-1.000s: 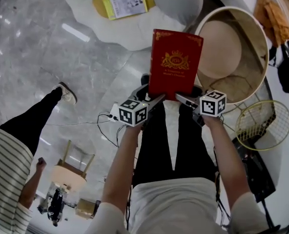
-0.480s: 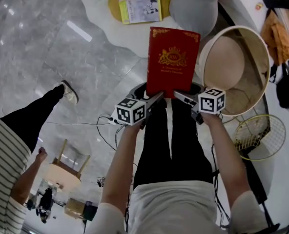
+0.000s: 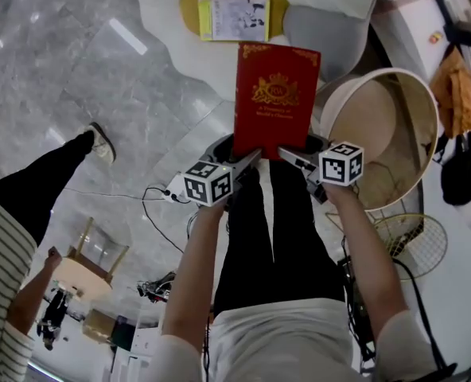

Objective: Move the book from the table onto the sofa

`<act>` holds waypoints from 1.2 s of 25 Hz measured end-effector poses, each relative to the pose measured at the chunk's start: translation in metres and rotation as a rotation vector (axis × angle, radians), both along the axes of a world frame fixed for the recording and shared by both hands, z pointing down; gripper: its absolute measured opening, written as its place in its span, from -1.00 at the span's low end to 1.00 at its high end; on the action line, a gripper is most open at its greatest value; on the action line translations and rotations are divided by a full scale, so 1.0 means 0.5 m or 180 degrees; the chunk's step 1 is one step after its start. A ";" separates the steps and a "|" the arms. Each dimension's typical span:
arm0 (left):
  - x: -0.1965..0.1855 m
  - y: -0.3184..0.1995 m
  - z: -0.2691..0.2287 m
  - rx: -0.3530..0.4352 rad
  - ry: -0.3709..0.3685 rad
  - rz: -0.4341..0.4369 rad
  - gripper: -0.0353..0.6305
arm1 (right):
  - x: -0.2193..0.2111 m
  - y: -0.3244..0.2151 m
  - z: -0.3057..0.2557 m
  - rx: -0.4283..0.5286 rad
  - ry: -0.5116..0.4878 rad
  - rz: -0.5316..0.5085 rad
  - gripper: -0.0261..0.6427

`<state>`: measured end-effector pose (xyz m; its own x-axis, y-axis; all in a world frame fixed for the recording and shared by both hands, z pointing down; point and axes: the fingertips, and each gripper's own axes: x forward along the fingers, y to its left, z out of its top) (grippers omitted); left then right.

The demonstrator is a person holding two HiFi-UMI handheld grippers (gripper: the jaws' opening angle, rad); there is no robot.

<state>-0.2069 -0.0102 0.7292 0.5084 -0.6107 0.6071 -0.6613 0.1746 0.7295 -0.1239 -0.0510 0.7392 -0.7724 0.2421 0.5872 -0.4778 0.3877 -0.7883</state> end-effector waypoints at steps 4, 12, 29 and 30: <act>-0.010 -0.039 0.037 -0.0062 0.0035 -0.0161 0.13 | -0.014 -0.044 0.035 -0.0056 0.0030 -0.0076 0.14; -0.053 -0.137 0.125 -0.0157 0.0129 -0.0458 0.13 | -0.060 -0.154 0.122 -0.0133 0.0118 -0.0172 0.14; -0.111 -0.301 0.408 -0.0415 0.0319 -0.0424 0.13 | -0.117 -0.324 0.390 -0.0188 0.0492 -0.0124 0.14; -0.111 -0.304 0.425 -0.0452 0.0337 -0.0424 0.12 | -0.116 -0.328 0.406 -0.0193 0.0541 -0.0106 0.15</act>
